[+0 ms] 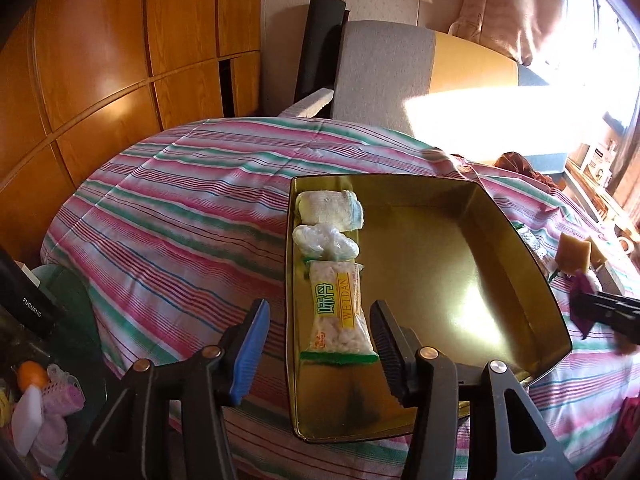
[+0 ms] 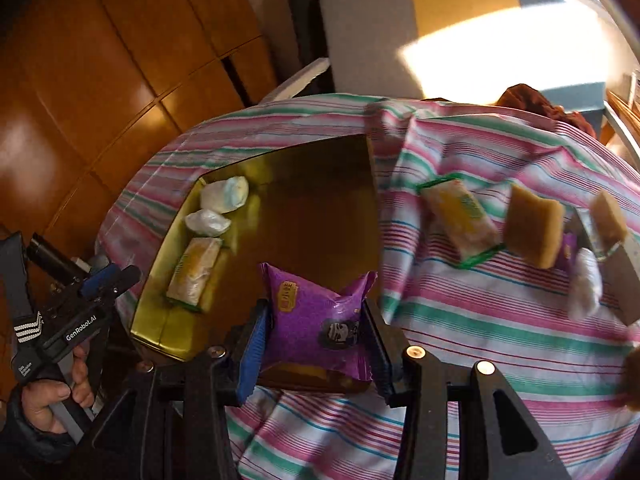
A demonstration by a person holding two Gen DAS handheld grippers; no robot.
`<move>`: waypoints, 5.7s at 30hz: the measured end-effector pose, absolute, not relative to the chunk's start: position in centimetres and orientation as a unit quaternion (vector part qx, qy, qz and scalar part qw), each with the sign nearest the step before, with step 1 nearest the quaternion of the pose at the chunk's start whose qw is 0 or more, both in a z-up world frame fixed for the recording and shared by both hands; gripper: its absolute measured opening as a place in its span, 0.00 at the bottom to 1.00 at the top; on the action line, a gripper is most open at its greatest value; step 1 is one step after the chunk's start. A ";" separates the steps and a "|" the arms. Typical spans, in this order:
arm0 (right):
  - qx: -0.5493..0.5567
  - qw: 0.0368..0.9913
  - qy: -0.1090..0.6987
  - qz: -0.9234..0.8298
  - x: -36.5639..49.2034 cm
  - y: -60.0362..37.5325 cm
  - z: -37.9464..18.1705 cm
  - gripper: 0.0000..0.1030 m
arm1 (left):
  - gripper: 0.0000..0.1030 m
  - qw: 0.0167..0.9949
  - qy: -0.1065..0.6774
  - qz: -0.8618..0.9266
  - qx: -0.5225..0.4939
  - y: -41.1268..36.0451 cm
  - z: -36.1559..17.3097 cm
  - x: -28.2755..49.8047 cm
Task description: Organize objects
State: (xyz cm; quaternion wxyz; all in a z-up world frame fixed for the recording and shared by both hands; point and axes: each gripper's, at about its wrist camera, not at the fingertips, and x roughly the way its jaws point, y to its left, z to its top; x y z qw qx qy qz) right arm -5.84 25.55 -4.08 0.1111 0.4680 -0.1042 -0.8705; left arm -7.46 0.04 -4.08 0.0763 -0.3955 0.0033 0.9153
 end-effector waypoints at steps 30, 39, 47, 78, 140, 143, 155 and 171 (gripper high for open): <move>0.488 0.177 -0.167 -0.838 -6.7 20.4 -6.0 0.78 | 0.67 0.070 -0.013 0.917 -0.392 -1.8 -3.9 -5.7; 0.440 0.062 -0.174 -0.879 -3.6 31.5 -3.3 0.78 | 0.67 0.137 0.030 0.911 -0.388 3.7 -3.0 -4.8; 0.425 -0.094 -0.219 -0.873 -1.1 44.5 -3.6 0.78 | 0.67 0.219 0.075 0.898 -0.375 10.5 -1.7 -4.1; 0.294 -0.208 -0.422 -0.832 5.5 59.7 -5.3 0.79 | 0.94 0.394 0.138 0.806 -0.421 37.5 -4.6 -14.1; 0.602 -0.201 -0.017 -0.773 -8.7 57.6 -11.4 0.55 | 0.53 0.366 -0.013 0.826 -0.428 13.7 -3.3 -4.2; 0.589 -0.205 -0.035 -0.781 -7.0 56.6 -10.8 0.51 | 0.53 0.324 -0.036 0.842 -0.430 10.7 -3.4 -5.8; 0.431 -0.242 -0.079 -0.866 -0.8 53.0 -6.2 0.51 | 0.53 0.214 -0.091 0.876 -0.423 4.4 -2.6 -13.3; 0.397 -0.238 -0.082 -0.883 -0.7 53.2 -5.3 0.51 | 0.64 0.168 0.073 0.867 -0.464 12.7 -7.7 -26.8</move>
